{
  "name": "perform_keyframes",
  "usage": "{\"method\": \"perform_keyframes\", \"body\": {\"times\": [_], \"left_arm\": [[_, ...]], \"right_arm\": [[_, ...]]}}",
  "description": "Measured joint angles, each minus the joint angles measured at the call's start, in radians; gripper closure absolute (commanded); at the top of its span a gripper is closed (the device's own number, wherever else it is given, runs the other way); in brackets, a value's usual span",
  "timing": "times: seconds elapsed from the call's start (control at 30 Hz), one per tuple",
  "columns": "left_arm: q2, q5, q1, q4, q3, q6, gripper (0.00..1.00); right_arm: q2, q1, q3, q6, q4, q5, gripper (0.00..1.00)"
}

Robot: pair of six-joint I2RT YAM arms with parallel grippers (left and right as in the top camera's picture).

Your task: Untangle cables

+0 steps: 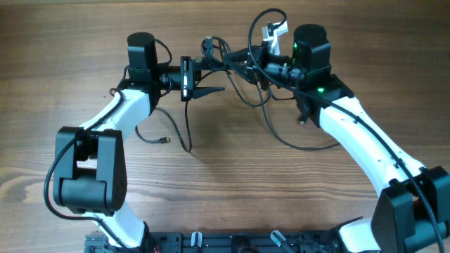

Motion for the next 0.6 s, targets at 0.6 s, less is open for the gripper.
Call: {"method": "perform_keyframes", "body": {"times": [0.6], "left_arm": [[0.000, 0.000, 0.000, 0.000, 0.000, 0.000, 0.71]], "right_arm": [[0.000, 0.026, 0.000, 0.000, -0.006, 0.003, 0.96]]}}
